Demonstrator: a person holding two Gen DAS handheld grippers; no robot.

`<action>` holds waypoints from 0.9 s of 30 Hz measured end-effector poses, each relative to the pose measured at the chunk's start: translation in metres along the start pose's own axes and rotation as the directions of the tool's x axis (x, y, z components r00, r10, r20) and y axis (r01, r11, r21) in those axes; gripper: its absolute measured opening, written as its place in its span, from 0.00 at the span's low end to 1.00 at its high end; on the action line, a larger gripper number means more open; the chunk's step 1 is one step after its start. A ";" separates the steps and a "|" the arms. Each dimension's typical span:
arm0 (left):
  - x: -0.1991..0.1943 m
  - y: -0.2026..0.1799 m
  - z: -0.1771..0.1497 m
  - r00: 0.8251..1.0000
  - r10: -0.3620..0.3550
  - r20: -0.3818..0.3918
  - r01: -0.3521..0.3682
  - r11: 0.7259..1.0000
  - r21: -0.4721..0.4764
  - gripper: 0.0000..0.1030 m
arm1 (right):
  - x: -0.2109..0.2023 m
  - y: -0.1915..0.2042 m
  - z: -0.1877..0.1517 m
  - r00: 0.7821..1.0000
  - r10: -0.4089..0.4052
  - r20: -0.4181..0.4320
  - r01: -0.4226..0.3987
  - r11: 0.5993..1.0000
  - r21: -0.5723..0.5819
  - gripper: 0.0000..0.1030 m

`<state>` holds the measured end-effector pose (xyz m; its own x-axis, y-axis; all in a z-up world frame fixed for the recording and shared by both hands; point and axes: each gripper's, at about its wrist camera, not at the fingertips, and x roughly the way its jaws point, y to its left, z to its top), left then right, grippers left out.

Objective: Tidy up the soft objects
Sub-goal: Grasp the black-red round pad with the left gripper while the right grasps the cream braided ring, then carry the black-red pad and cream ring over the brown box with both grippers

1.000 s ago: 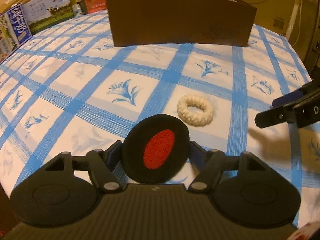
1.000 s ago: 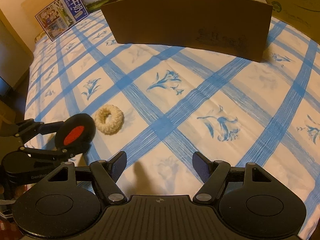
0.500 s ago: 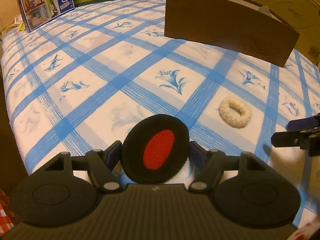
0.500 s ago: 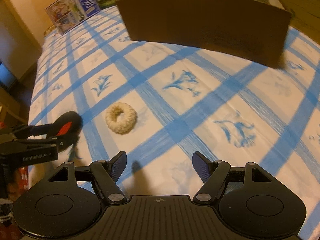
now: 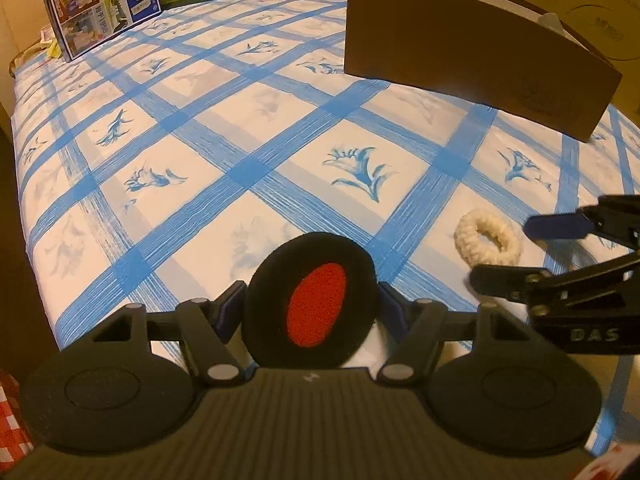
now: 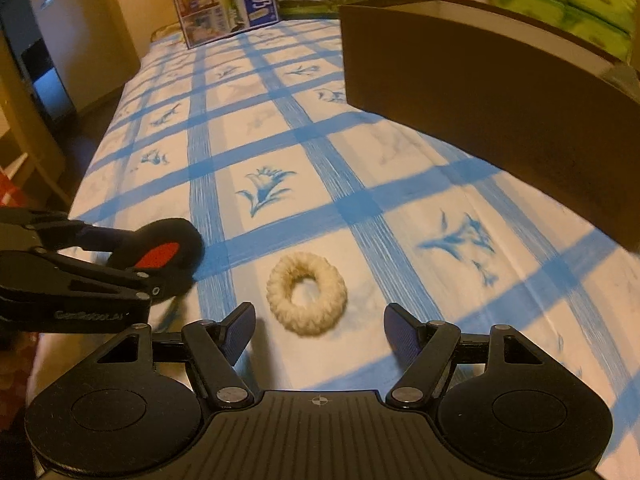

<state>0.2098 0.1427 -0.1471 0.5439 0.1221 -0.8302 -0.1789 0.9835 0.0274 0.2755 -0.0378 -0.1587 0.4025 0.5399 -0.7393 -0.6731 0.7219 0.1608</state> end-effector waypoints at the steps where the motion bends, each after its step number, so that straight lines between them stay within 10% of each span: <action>1: 0.000 0.000 0.000 1.000 0.001 -0.001 -0.001 1.000 -0.003 0.66 | 0.002 0.002 0.001 1.000 -0.003 0.008 0.004 1.000 -0.021 0.69; 12: 0.002 -0.001 0.001 1.000 0.006 -0.002 -0.006 1.000 -0.005 0.66 | 0.007 0.013 0.001 1.000 0.002 0.026 0.001 0.991 -0.134 0.23; 27: -0.005 -0.006 -0.004 1.000 0.000 -0.011 0.000 1.000 -0.006 0.65 | -0.005 0.010 -0.007 1.000 0.029 -0.003 -0.029 0.993 -0.112 0.19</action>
<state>0.2051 0.1361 -0.1455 0.5346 0.1205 -0.8365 -0.1838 0.9827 0.0241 0.2617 -0.0364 -0.1579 0.3809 0.5595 -0.7361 -0.7496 0.6530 0.1084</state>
